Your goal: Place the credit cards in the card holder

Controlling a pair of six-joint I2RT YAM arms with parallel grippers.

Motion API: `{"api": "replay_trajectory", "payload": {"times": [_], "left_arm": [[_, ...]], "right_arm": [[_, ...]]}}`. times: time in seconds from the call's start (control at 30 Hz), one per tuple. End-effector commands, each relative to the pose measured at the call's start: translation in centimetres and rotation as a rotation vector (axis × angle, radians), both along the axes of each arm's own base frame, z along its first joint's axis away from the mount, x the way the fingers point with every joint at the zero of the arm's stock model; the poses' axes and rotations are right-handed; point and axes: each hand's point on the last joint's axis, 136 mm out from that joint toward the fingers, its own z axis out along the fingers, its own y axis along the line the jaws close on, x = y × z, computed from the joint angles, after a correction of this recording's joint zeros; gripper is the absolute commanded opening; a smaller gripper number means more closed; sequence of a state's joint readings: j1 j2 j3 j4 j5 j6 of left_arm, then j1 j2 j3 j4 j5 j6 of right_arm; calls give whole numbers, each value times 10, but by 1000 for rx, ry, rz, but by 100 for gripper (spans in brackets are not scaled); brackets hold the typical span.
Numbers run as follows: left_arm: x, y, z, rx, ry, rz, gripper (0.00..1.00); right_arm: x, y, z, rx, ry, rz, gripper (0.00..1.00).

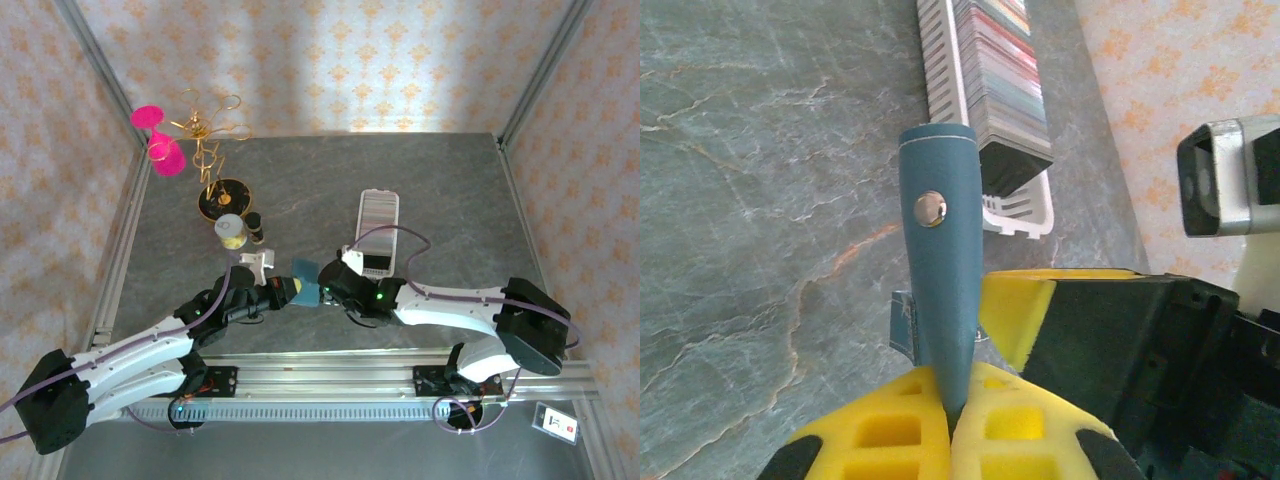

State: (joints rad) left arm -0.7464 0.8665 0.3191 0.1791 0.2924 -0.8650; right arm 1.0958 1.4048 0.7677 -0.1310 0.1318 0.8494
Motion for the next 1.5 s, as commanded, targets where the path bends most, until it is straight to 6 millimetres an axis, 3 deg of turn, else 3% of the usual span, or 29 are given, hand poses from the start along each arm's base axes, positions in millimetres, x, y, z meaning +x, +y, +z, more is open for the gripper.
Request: {"api": "replay_trajectory", "payload": {"times": [0.0,0.17,0.33,0.57,1.0,1.17,1.23,1.27,1.33,1.47], "left_arm": [[1,-11,17,-70,-45,-35,0],[-1,-17,16,-80,-32,-62,0],[-2,-18,14,-86,-22,-64,0],[-3,-18,7,-100,-2,-57,0],[-3,-20,-23,-77,68,-43,0],[-4,-18,-36,-53,93,-36,17],[-4,-14,-42,-33,99,-24,18],[-4,-12,-45,-22,102,-14,23],[-4,-7,-53,20,115,3,47],[-1,7,-67,112,130,52,64]], "right_arm": [[3,-1,5,40,-14,-16,23],[2,-3,2,57,-10,-17,33],[2,-7,-7,53,8,-21,32],[1,-10,-13,57,14,-13,0],[-8,-5,-23,87,39,33,0],[-10,-4,-32,86,59,34,0],[-9,-4,-32,91,57,30,0],[-9,-5,-32,90,54,26,0],[-9,-6,-32,88,53,24,0],[-11,-4,-33,100,61,34,0]]}}
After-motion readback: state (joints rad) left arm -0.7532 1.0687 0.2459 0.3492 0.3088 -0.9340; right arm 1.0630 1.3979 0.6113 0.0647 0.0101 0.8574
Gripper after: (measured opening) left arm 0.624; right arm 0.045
